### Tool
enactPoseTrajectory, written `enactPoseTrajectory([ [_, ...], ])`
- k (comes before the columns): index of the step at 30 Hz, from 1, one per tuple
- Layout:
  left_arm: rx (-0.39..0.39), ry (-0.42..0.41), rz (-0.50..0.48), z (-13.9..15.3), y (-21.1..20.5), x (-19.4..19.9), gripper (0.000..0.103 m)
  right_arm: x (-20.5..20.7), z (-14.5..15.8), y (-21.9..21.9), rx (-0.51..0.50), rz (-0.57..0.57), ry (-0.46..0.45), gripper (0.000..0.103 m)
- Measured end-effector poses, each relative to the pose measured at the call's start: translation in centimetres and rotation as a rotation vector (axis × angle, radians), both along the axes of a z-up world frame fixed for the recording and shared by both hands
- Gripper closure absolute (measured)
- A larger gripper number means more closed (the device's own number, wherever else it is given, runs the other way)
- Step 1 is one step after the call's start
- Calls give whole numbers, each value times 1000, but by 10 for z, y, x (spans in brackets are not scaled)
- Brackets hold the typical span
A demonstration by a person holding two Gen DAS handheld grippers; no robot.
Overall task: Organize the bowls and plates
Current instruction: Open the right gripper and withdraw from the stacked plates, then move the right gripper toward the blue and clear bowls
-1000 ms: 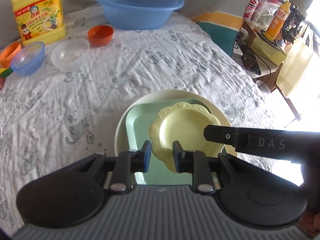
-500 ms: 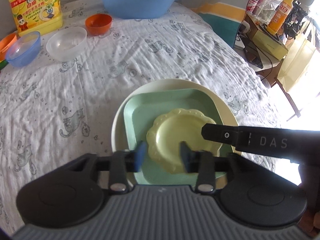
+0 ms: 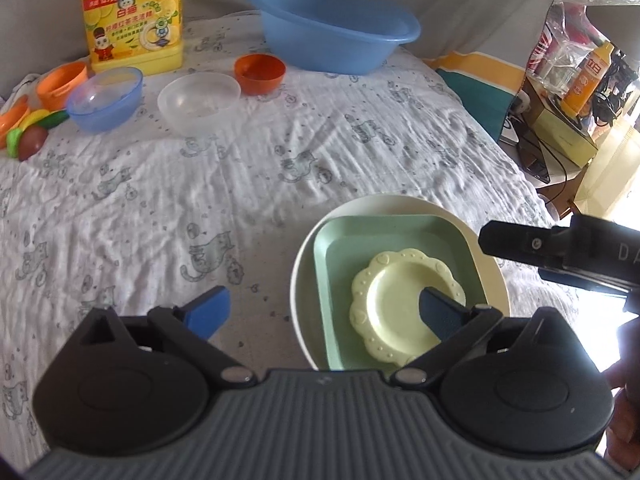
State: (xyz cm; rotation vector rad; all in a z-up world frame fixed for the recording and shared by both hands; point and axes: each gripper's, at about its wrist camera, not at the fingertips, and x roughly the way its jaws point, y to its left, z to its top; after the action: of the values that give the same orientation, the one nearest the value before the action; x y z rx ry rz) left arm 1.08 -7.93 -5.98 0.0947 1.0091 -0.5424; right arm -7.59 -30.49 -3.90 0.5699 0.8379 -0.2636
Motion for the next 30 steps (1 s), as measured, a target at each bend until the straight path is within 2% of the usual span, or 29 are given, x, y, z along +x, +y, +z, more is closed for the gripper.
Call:
enactPoseTrajectory([
  [30, -15, 4, 66, 2, 24, 10, 0, 36, 4, 25, -53, 92, 41, 0],
])
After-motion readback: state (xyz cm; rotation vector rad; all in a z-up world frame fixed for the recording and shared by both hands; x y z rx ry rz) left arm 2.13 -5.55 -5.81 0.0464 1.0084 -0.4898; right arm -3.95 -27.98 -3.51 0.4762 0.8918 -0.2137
